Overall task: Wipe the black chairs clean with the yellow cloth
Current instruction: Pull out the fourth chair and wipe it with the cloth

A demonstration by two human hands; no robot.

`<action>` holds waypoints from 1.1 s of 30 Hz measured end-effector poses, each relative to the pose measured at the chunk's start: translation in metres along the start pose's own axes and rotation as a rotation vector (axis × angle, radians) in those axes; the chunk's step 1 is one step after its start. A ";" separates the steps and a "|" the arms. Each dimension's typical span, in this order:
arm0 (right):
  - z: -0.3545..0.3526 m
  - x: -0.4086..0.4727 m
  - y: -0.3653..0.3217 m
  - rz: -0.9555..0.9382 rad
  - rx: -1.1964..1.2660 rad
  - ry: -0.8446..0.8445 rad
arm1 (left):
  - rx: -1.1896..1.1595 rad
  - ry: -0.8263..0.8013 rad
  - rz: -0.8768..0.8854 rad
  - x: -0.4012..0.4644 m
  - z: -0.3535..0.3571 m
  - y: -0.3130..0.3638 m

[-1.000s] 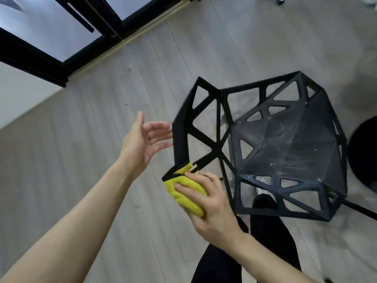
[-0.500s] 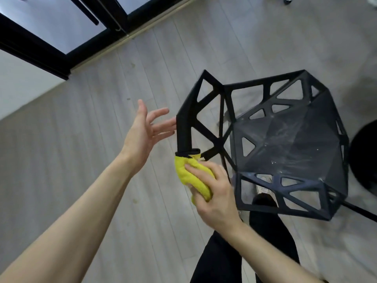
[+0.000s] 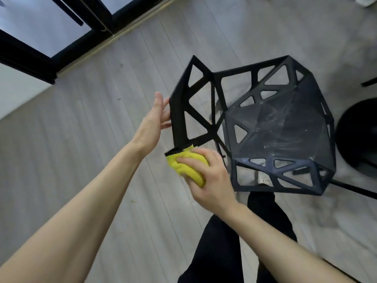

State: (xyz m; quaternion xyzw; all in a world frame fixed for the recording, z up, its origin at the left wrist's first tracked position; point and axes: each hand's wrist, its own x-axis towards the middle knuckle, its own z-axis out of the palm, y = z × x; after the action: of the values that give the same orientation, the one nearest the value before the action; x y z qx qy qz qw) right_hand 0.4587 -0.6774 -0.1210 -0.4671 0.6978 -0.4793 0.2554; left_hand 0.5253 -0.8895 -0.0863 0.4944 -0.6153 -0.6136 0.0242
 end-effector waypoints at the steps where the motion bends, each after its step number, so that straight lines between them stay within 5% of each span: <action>1: 0.005 0.028 0.002 0.023 0.009 0.047 | -0.016 -0.011 0.009 0.001 0.003 -0.004; 5: 0.026 0.097 -0.003 0.118 0.031 0.168 | -0.122 0.048 -0.023 0.010 0.001 -0.005; 9: 0.000 -0.029 0.016 0.074 0.117 0.022 | -0.046 0.063 0.001 0.004 0.013 -0.004; 12: -0.016 -0.087 0.026 0.207 0.138 0.036 | -0.020 0.203 -0.085 -0.004 0.041 -0.012; 18: 0.021 0.031 0.019 0.172 0.202 0.105 | -0.226 0.511 -0.012 -0.004 0.072 -0.023; 24: -0.035 -0.101 0.080 0.245 0.177 -0.089 | -0.102 0.595 0.200 0.002 0.082 -0.037; 27: -0.044 -0.051 0.095 0.370 0.168 0.047 | -0.054 0.690 0.247 0.005 0.088 -0.044; 29: -0.023 0.013 0.080 0.287 0.224 0.130 | -0.098 0.743 0.254 0.007 0.087 -0.046; 33: 0.019 0.029 0.067 0.118 0.337 -0.015 | -0.106 0.770 0.277 0.006 0.082 -0.051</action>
State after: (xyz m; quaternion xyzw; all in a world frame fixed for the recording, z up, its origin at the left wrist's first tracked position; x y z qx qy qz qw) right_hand 0.4347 -0.7045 -0.1866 -0.3795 0.6318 -0.5702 0.3628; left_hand 0.4993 -0.8213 -0.1497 0.5984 -0.5896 -0.4054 0.3603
